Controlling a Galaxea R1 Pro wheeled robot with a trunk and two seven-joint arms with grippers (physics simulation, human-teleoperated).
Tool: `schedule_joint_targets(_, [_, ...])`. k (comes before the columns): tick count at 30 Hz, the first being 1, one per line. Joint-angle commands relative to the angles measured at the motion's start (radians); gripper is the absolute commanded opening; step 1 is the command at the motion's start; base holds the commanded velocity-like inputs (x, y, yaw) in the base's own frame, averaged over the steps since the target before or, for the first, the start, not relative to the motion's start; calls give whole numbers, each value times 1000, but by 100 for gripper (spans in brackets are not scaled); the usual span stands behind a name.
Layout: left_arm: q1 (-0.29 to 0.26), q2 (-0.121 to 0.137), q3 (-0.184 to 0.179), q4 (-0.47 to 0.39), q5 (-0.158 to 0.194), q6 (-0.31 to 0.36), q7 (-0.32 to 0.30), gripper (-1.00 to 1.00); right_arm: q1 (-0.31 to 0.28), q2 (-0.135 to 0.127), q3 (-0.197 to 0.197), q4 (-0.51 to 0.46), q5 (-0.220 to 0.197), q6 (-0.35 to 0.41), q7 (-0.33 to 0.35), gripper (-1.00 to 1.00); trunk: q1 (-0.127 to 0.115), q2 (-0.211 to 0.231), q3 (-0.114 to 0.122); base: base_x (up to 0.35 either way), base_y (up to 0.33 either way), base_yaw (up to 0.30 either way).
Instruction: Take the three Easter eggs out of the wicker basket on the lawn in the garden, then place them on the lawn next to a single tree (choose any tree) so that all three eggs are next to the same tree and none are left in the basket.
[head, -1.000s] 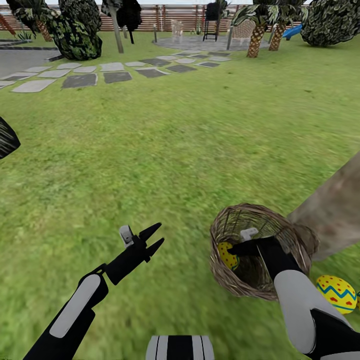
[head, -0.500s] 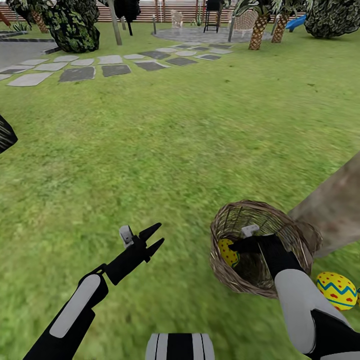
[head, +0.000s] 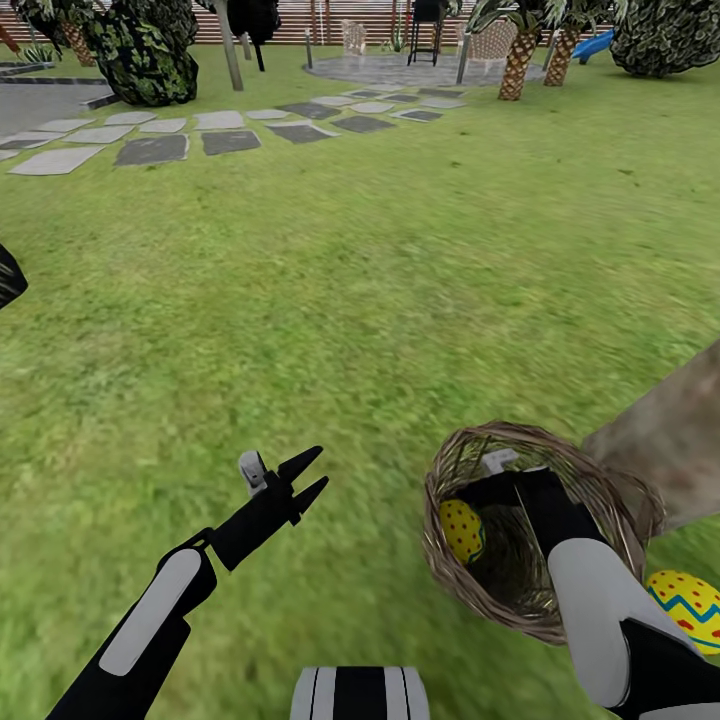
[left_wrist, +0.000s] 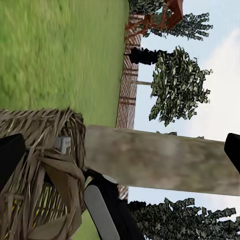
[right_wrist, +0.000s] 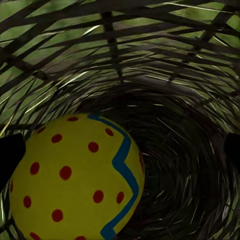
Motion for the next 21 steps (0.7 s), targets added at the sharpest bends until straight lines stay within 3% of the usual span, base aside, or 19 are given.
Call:
schedule_joint_targets(1, [-1, 1, -1, 0, 6, 3, -1, 100, -1, 1, -5, -1, 11, 3, 9, 100, 0, 0, -1, 7, 0, 0])
schedule_joint_targets(8, [0, 1, -1, -1, 6, 2, -1, 100, -1, 0, -5, 7, 16, 11, 9, 100, 2, -1, -20, 1, 0, 0])
schedule_joint_targets(21, [0, 1, -1, -1, 6, 2, -1, 100, -1, -2, -8, 7, 3, 14, 10, 100, 4, -2, -35, 0, 0, 0])
